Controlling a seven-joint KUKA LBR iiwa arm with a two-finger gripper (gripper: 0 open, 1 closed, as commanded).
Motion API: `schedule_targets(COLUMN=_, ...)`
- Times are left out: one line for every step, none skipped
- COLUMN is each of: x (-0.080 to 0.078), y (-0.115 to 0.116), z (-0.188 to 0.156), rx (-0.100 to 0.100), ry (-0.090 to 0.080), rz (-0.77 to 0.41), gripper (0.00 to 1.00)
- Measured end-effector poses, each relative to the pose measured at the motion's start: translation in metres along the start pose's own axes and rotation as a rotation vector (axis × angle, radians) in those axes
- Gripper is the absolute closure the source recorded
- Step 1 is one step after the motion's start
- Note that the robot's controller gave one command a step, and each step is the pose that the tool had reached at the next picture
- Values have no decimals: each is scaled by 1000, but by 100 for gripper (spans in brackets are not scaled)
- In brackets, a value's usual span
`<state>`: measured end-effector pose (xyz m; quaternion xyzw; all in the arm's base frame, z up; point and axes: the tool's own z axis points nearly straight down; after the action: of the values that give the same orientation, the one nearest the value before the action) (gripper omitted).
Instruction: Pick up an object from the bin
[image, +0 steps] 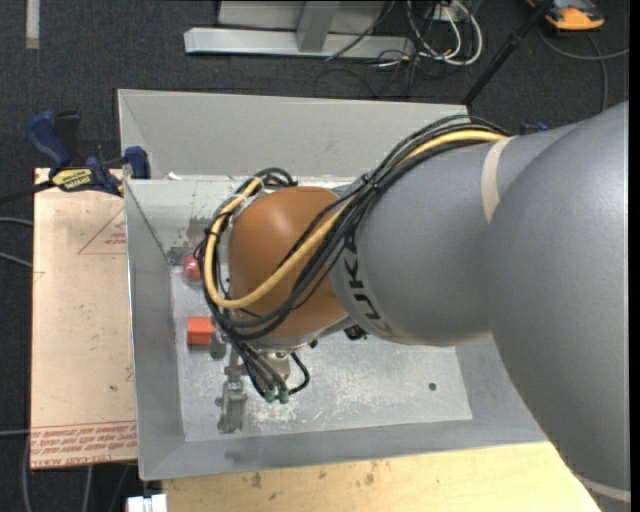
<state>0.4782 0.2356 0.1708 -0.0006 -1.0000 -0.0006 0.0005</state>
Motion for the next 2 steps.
schedule_targets(x=-27, y=-73, z=102, rx=2, ry=0, rz=-439, gripper=0)
schedule_targets(x=-67, y=-63, z=17, rx=-1, ry=-13, rz=-324, gripper=0)
